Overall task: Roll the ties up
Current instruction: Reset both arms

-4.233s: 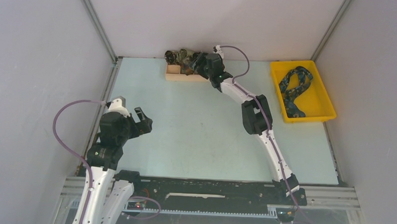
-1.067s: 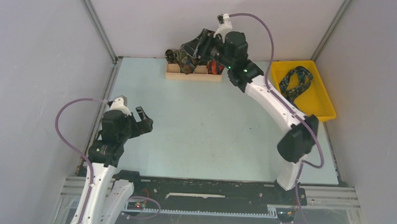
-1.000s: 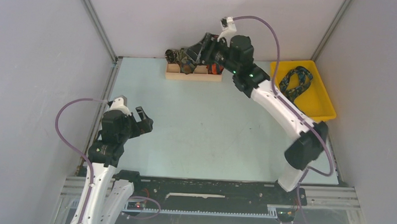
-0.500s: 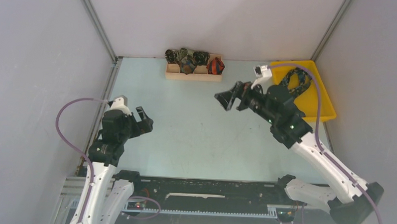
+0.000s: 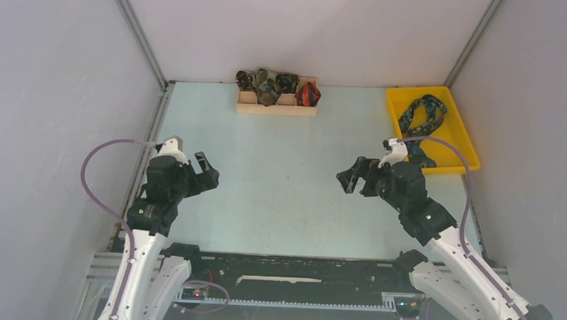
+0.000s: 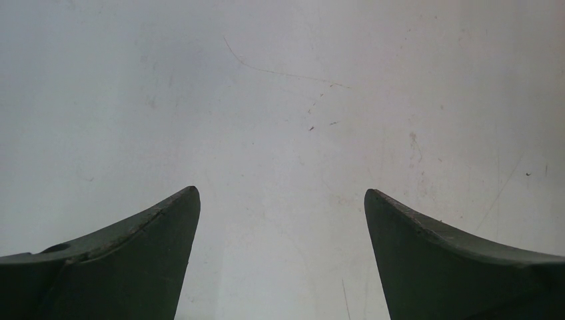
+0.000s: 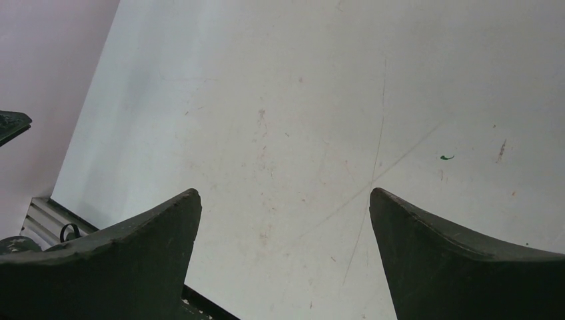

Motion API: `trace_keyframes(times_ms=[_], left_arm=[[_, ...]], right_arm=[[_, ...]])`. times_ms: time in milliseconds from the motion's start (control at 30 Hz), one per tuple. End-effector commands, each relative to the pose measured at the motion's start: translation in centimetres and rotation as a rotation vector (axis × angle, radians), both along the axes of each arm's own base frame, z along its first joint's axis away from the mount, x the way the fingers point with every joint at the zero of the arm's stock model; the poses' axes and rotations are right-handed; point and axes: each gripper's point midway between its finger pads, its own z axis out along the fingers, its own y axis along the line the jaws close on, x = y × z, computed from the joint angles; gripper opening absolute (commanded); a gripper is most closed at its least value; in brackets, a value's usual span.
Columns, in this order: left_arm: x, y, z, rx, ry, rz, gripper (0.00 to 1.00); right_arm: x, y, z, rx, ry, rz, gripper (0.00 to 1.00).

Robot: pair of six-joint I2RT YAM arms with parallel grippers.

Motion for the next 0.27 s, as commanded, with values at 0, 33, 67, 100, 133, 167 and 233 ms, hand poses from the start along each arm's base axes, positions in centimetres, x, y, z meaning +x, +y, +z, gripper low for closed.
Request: trace_keyframes(times_ms=[0,33,67,100,133,167,233], left_arm=[[0.59,-0.21,1.03,0.006,-0.047,-0.022,1.0],[0.59,-0.23,1.01,0.006,-0.046,-0.023,1.0],[0.59,-0.23,1.01,0.005,-0.046,-0.023,1.0],[0.59,-0.25,1.01,0.005,-0.046,-0.024,1.0],[0.59,-0.26,1.04,0.004,-0.047,-0.024,1.0],[0.6,-0.26,1.05,0.003,-0.048,-0.025,1.0],[0.58,-0.29,1.02,0.003,-0.047,-0.026,1.0]], right_arm=[[0.09,-0.59,0.93,0.0,-0.033,-0.022,1.0],[0.08,-0.62,0.86,-0.001,-0.029,-0.023,1.0],[0.05,-0.6,0.78,-0.003,-0.027,-0.022,1.0],[-0.03,-0.43,0.75,-0.002,-0.026,-0.01,1.0],[-0.12,-0.27,0.65,-0.002,-0.025,0.002,1.0],[-0.12,-0.22,0.53,-0.001,-0.02,0.003,1.0],[-0.16,-0.19,0.43,0.005,-0.01,-0.001,1.0]])
